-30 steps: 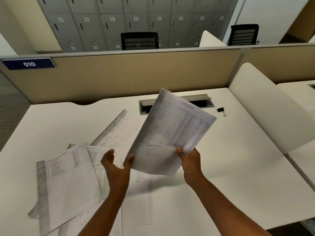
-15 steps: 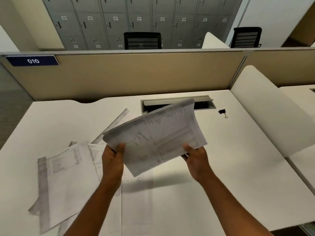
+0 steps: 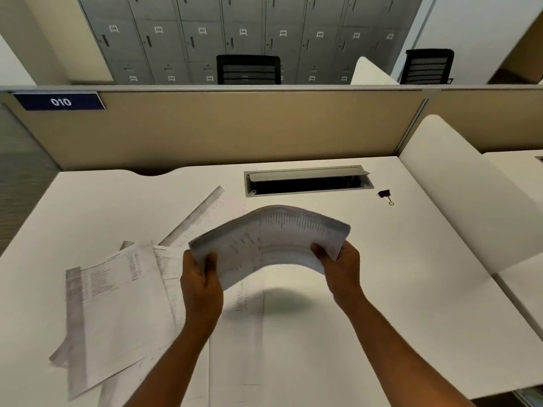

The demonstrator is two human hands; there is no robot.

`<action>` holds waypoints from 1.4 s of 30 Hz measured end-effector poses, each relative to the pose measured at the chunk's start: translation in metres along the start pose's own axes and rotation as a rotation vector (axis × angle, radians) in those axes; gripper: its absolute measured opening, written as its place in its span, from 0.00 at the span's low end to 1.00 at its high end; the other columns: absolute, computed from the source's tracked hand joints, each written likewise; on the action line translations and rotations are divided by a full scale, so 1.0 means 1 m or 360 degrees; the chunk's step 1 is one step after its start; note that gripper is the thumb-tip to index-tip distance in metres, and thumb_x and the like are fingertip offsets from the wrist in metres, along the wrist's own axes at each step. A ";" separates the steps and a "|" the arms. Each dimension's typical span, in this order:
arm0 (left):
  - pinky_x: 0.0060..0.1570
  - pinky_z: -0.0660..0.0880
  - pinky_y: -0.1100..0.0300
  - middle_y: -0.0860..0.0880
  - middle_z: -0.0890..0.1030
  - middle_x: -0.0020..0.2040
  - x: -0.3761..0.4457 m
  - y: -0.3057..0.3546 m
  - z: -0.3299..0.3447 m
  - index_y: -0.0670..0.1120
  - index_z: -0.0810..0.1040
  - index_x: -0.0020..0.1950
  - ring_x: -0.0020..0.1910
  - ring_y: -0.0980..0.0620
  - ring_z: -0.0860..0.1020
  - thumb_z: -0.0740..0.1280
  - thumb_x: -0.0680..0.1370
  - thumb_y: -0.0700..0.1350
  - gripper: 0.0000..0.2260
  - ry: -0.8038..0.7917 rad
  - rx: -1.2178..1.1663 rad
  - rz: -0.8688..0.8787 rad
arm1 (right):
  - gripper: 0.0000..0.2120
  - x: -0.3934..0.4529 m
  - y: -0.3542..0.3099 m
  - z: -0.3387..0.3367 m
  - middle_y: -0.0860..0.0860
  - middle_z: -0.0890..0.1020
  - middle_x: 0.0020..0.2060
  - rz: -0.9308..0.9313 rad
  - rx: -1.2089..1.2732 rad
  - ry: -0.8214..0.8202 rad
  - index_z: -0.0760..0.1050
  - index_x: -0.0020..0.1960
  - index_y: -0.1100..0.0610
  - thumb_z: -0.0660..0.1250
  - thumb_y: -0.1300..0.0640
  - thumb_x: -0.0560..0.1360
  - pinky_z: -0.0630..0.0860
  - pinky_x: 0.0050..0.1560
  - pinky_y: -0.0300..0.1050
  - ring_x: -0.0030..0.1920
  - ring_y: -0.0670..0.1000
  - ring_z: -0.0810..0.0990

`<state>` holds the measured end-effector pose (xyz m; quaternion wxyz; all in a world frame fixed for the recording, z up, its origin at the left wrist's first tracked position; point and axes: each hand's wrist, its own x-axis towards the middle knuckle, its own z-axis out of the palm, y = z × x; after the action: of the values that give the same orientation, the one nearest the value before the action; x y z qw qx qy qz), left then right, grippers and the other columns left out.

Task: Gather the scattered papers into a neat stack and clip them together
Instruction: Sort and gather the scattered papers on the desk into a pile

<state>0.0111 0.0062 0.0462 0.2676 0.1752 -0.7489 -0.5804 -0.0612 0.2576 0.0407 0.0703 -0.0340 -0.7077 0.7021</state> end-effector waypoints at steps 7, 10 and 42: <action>0.52 0.70 0.78 0.72 0.75 0.52 -0.024 -0.029 0.003 0.52 0.67 0.60 0.54 0.70 0.75 0.64 0.80 0.35 0.15 -0.0069 0.0096 0.0038 | 0.15 -0.017 0.027 0.002 0.44 0.86 0.49 0.0116 -0.0261 -0.0068 0.80 0.54 0.46 0.73 0.65 0.76 0.79 0.52 0.38 0.50 0.42 0.84; 0.51 0.69 0.80 0.71 0.75 0.52 -0.026 -0.032 0.003 0.53 0.68 0.60 0.54 0.74 0.73 0.65 0.80 0.35 0.16 -0.0065 0.0139 0.0068 | 0.13 -0.019 0.030 0.004 0.41 0.86 0.47 0.0145 -0.0247 0.0030 0.80 0.53 0.44 0.71 0.63 0.77 0.79 0.50 0.32 0.50 0.40 0.84; 0.73 0.51 0.60 0.57 0.52 0.80 -0.006 0.014 0.040 0.55 0.50 0.80 0.78 0.60 0.50 0.67 0.76 0.58 0.38 -0.0471 0.0264 -0.0036 | 0.07 -0.003 0.001 -0.012 0.51 0.88 0.47 0.0346 0.0050 -0.0180 0.82 0.53 0.56 0.73 0.64 0.76 0.82 0.45 0.41 0.48 0.52 0.86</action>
<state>-0.0074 0.0443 0.0512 0.1326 0.1177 -0.8234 -0.5391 -0.0561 0.2690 0.0397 -0.0458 -0.0699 -0.6915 0.7175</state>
